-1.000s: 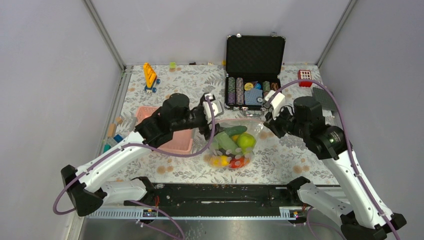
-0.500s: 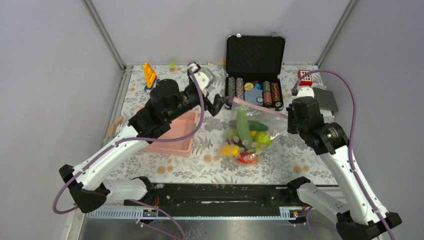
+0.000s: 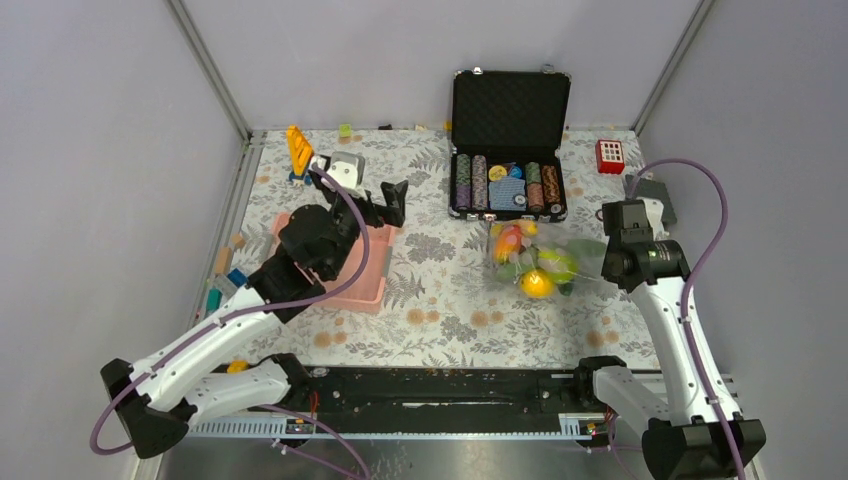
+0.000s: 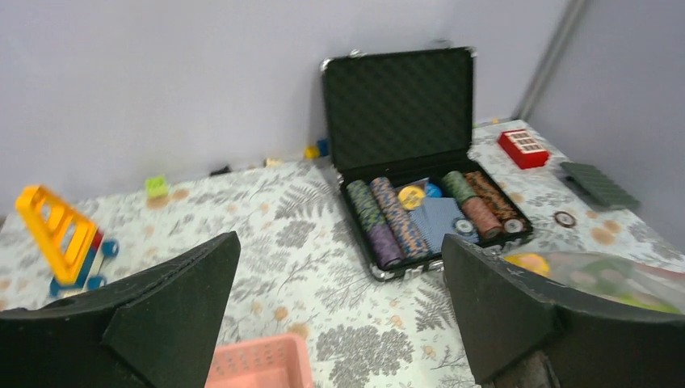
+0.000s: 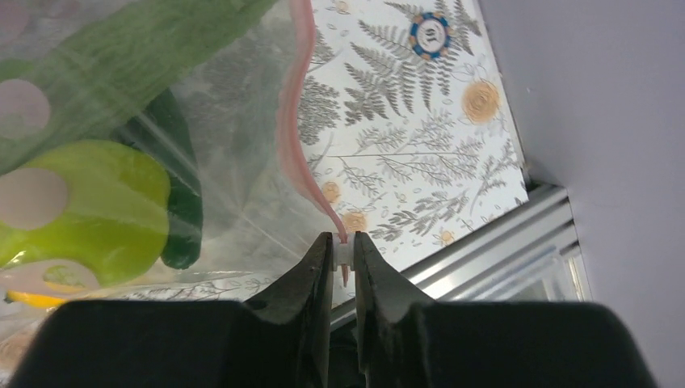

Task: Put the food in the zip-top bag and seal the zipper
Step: Place the zipper food storage bag at the center of the board, then reset both arms

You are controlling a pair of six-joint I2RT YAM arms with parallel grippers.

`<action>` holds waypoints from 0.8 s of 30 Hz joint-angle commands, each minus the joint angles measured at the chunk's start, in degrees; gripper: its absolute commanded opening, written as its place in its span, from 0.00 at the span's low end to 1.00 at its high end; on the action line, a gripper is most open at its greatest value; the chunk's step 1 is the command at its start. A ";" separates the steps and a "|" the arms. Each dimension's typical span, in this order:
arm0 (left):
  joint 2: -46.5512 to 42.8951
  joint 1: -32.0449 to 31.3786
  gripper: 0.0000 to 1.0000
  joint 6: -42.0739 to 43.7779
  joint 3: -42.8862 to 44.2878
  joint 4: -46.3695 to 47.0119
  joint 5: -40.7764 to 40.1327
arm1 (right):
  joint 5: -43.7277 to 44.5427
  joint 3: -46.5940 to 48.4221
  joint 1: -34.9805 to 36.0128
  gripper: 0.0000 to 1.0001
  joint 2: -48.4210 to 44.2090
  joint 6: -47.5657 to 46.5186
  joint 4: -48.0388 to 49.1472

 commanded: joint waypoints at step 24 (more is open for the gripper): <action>-13.69 0.35 0.99 -26.06 -6.38 -24.59 -23.59 | -8.74 -10.27 -2.53 1.00 -27.15 6.65 26.14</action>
